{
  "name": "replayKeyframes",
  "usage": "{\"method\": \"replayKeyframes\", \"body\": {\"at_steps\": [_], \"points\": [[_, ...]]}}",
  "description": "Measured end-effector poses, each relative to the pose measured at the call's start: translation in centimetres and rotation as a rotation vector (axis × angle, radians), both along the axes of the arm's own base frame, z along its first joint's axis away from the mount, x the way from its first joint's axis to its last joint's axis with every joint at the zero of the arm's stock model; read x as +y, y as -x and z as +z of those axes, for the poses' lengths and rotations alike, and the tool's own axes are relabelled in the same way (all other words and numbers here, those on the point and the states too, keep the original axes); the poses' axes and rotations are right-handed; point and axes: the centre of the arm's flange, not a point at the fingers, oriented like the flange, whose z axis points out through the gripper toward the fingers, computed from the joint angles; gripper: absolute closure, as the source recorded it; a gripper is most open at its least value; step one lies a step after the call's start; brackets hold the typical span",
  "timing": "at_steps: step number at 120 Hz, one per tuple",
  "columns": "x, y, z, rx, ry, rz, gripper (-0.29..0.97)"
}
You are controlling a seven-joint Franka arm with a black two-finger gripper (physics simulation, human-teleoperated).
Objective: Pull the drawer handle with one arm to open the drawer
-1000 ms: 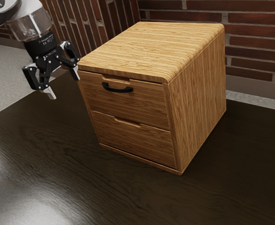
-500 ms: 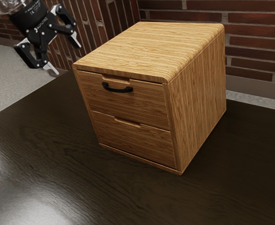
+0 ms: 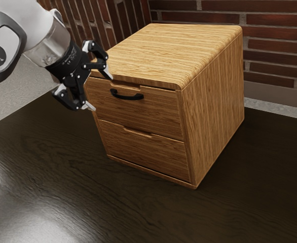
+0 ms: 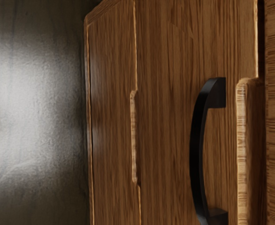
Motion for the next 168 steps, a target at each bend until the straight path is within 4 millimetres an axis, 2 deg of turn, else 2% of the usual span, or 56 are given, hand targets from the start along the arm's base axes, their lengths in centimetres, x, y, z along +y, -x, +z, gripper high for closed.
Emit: {"method": "replayKeyframes", "body": {"at_steps": [18,44,90,108,142,168], "points": [[-0.1,0.7,-1.3,-0.026,-0.034,0.001,0.1],[0.6,-1.1,-2.1,-0.103,-0.015,0.023,0.13],[0.5,-1.6,-4.5,-0.105,0.014,0.035,0.15],[1.9,-1.6,-5.7,-0.087,0.017,0.066,0.16],[1.8,-1.7,-5.7,-0.101,0.019,0.068,0.18],[1.7,-2.5,-6.1,-0.124,0.019,0.067,0.18]]}}
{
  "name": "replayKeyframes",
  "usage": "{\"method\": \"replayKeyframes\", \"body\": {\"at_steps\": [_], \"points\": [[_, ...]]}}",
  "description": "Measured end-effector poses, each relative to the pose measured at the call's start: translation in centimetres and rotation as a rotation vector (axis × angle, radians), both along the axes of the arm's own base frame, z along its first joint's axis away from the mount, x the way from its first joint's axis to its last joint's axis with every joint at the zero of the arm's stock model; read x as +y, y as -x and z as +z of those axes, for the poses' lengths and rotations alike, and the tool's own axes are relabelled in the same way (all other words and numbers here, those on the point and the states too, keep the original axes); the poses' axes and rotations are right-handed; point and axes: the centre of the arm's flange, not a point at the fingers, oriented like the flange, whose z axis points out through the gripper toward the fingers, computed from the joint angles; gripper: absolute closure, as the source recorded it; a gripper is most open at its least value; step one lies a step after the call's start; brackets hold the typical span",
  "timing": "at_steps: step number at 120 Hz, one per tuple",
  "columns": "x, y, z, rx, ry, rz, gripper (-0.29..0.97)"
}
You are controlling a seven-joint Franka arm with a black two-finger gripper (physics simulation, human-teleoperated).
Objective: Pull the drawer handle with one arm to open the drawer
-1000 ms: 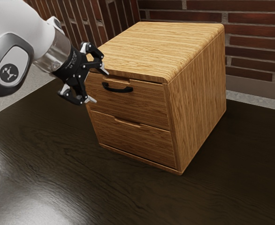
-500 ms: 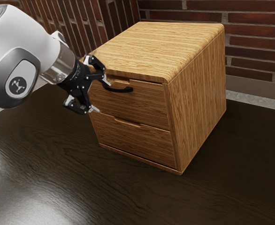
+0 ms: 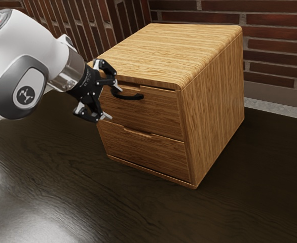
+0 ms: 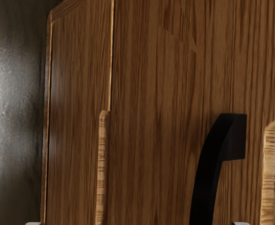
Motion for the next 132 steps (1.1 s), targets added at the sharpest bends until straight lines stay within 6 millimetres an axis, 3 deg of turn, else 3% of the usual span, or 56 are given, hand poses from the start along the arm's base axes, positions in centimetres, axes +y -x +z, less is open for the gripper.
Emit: {"method": "replayKeyframes", "body": {"at_steps": [80,132], "points": [[-0.2,-0.9,-1.6,0.01,0.006,0.0,0.26],[0.1,0.2,-0.4,0.012,0.006,0.001,0.53]]}}
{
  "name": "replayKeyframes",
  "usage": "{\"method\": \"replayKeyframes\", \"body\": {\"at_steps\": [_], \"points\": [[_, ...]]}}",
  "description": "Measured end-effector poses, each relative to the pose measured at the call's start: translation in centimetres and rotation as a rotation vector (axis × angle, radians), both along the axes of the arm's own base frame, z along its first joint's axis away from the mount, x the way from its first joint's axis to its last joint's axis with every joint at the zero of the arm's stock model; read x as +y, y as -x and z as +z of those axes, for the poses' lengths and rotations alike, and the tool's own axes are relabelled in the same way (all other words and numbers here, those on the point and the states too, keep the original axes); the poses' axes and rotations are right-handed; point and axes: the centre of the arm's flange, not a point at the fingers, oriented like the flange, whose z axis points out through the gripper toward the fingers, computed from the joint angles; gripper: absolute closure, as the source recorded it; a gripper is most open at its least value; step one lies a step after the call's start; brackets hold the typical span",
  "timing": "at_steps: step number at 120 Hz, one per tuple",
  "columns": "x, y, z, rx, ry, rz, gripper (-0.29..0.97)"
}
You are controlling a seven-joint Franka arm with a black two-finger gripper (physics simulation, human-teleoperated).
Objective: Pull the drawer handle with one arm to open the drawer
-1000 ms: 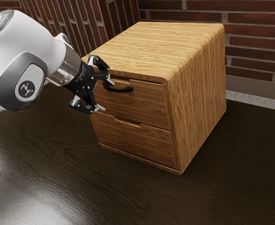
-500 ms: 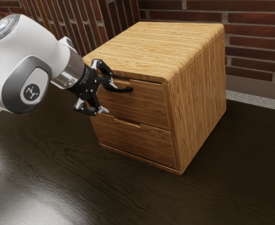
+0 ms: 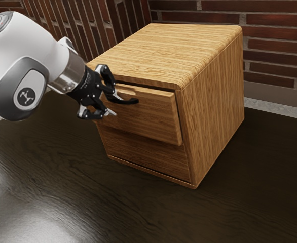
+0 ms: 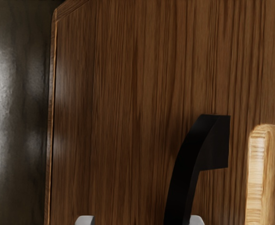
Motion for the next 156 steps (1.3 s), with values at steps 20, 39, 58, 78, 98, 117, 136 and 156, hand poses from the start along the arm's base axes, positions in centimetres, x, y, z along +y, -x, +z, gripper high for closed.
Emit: {"method": "replayKeyframes", "body": {"at_steps": [20,39,58,78,98,117,136,156], "points": [[0.0,0.1,-0.1,0.012,0.0,-0.001,0.6],[0.1,0.9,0.6,0.01,0.001,-0.001,0.64],[0.2,1.8,0.6,0.018,0.003,-0.001,0.67],[0.3,2.2,0.6,0.023,0.003,0.0,0.7],[0.3,3.1,0.6,0.025,0.003,-0.002,0.71],[0.3,4.1,0.7,0.024,0.003,-0.003,0.72],[0.4,5.0,0.9,0.018,0.003,-0.004,0.72],[0.1,5.4,0.8,0.018,0.003,-0.009,0.72]]}}
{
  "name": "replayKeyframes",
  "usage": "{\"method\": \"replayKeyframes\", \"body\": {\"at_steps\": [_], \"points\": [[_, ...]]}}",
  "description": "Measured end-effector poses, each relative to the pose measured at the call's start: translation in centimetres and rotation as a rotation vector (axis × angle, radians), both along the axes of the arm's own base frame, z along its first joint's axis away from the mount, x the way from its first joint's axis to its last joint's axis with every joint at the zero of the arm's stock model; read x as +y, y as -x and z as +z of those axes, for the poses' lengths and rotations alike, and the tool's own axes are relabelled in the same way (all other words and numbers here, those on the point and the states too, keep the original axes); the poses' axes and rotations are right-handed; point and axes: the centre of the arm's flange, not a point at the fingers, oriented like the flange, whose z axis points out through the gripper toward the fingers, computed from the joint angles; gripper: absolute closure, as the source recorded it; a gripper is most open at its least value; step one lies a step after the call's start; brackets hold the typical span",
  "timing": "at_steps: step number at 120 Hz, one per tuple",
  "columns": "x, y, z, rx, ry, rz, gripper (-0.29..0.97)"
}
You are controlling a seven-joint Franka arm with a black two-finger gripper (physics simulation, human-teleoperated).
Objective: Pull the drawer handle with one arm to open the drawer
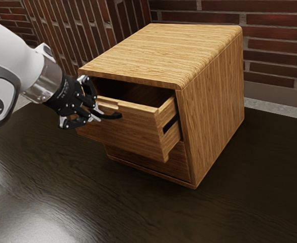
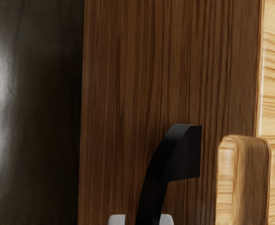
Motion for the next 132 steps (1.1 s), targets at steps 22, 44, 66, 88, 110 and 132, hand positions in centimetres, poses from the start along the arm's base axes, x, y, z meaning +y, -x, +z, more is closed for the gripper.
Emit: {"method": "replayKeyframes", "body": {"at_steps": [22,44,66,88,110,132], "points": [[-0.3,0.8,-0.4,0.003,0.002,-0.006,0.72],[-0.3,1.9,-0.4,-0.002,0.004,-0.009,0.72],[-0.3,3.1,-0.4,-0.008,0.007,-0.01,0.72],[-0.5,4.7,-0.3,-0.019,0.01,-0.015,0.72],[-0.6,6.6,-0.3,-0.032,0.013,-0.02,0.72],[-0.6,8.0,-0.5,-0.034,0.017,-0.02,0.72]]}}
